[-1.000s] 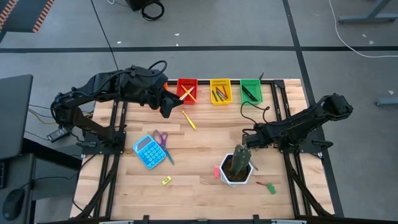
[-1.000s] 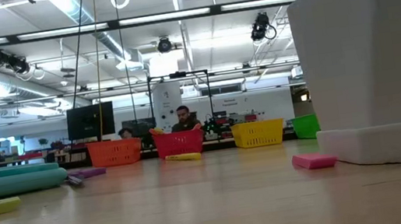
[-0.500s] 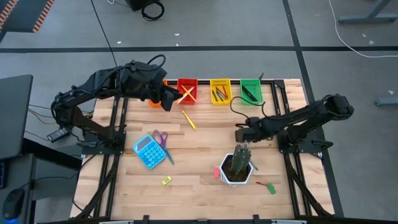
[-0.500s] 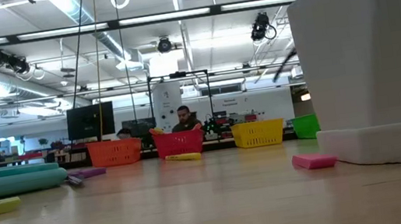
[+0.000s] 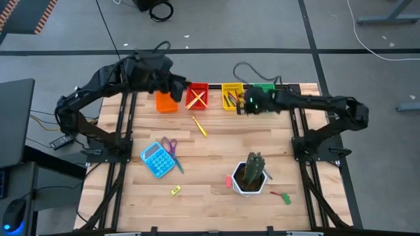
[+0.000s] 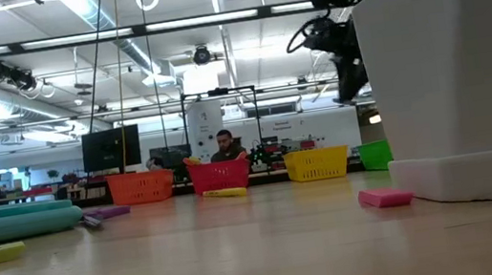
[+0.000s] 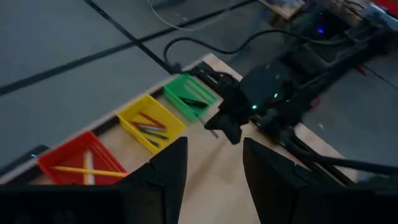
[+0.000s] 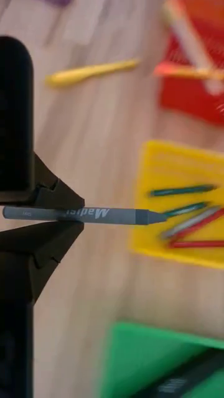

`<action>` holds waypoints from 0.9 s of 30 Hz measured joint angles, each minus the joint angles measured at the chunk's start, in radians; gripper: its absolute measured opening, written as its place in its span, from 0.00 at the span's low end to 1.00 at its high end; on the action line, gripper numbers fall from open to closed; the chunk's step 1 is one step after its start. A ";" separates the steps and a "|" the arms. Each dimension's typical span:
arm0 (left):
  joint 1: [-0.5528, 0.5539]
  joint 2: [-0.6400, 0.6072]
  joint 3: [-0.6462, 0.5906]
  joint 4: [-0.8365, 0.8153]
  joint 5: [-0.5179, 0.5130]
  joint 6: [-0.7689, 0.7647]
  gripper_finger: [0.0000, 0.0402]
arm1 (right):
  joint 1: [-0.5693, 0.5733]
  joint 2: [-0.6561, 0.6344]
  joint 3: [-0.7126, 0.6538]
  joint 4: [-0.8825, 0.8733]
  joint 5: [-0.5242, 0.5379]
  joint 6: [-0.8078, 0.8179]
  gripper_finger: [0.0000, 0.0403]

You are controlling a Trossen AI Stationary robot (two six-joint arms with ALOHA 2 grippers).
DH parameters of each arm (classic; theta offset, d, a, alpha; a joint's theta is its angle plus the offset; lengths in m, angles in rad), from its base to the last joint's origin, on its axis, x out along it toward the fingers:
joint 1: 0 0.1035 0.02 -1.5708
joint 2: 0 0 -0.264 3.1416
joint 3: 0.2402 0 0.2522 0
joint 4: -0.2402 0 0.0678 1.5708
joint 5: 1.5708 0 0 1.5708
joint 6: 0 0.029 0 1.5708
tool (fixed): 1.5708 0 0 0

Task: Sort crayons/erasers/pens/pencils in bins
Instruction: Put the right gray crayon into the yellow bin

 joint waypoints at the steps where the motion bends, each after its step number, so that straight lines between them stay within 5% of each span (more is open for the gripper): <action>1: 0.021 0.000 0.000 0.001 0.004 0.008 0.40 | -0.030 0.013 0.024 0.016 -0.016 -0.033 0.10; 13: 0.208 -0.001 0.000 -0.006 0.093 0.137 0.40 | -0.213 0.321 0.297 0.041 -0.160 -0.289 0.10; 27: 0.227 -0.001 0.000 -0.104 0.094 0.218 0.40 | -0.282 0.500 0.322 0.047 -0.173 -0.330 0.10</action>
